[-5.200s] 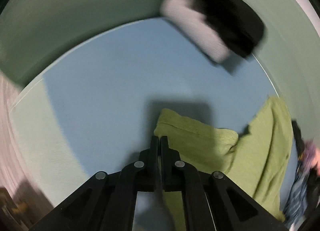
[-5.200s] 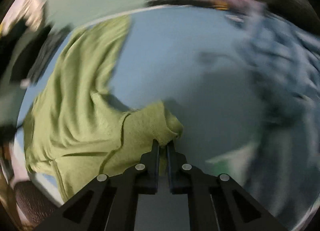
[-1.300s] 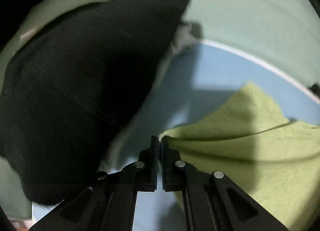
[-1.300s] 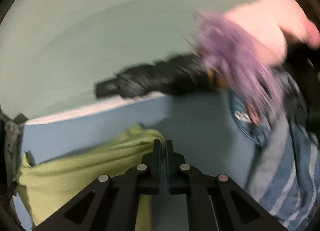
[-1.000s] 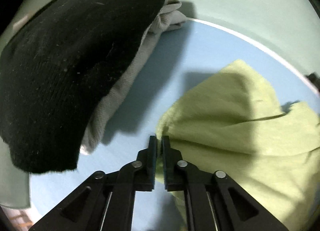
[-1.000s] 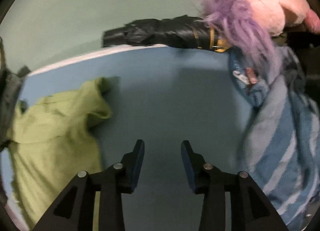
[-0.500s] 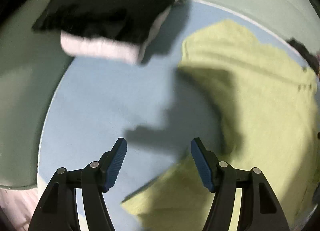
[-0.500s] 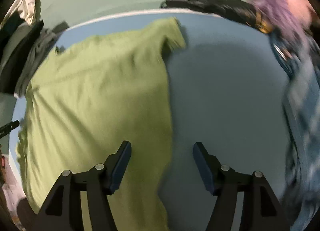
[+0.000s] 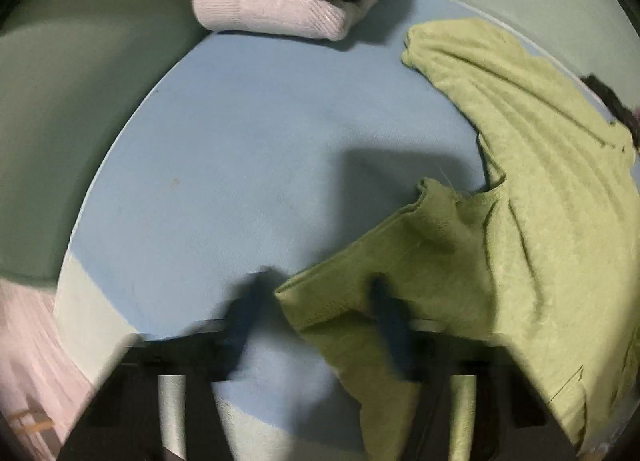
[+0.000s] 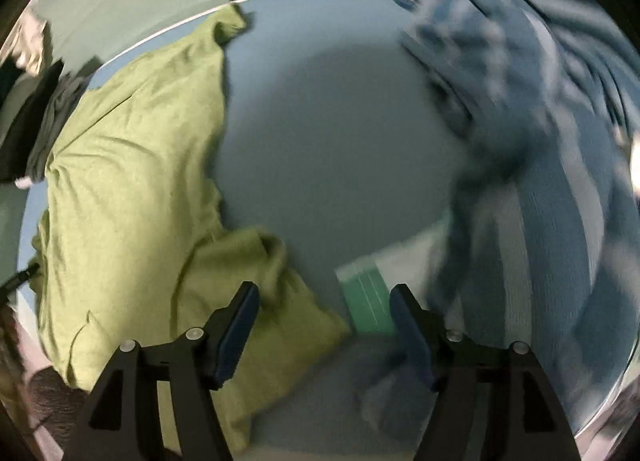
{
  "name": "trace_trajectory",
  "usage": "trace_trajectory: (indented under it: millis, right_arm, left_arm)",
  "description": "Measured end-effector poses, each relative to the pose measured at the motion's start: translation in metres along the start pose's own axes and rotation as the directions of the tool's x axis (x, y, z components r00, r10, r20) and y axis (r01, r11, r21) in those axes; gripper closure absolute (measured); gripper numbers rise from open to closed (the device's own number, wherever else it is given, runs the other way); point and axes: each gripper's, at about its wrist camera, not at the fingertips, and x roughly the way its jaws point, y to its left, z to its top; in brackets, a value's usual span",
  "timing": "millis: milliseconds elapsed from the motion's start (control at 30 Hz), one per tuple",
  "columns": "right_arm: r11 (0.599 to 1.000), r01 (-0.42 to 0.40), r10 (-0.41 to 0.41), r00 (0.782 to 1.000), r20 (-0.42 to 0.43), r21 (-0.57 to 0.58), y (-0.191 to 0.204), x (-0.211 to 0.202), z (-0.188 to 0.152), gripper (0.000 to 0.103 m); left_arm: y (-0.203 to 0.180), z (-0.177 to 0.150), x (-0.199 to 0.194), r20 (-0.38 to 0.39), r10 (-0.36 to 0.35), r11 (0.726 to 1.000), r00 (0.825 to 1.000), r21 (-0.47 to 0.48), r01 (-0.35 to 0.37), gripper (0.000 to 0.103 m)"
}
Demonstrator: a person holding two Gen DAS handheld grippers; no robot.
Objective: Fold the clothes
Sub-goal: 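Smooth the shirt body with the left gripper while the right gripper hovers open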
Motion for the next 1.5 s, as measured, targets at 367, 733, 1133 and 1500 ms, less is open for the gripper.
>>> trace_trajectory:
  millis: [367, 733, 1133, 1500]
  right_arm:
    - [1.000, -0.013, 0.013, 0.999, 0.035, 0.012, 0.014, -0.020, -0.047, 0.030]
    - [0.951, -0.296, 0.306, 0.945, -0.120, 0.089, 0.056, -0.024, -0.108, 0.031]
    - [0.936, -0.334, 0.345, 0.932, -0.108, 0.107, 0.069, 0.026, -0.098, 0.095]
    - [0.931, -0.361, 0.364, 0.917, -0.163, 0.049, 0.035, 0.005, -0.135, 0.100]
  left_arm:
    - [0.078, -0.047, -0.039, -0.026, 0.023, 0.965, 0.999, -0.261, -0.029, 0.093]
    - [0.058, -0.145, -0.105, -0.159, -0.218, 0.892, 0.963, -0.432, 0.131, 0.036]
    - [0.007, -0.220, -0.126, -0.139, -0.216, 0.886, 0.966, -0.444, 0.134, 0.085]
    - [0.069, -0.288, -0.188, -0.146, -0.248, 0.868, 0.958, -0.473, 0.153, 0.099]
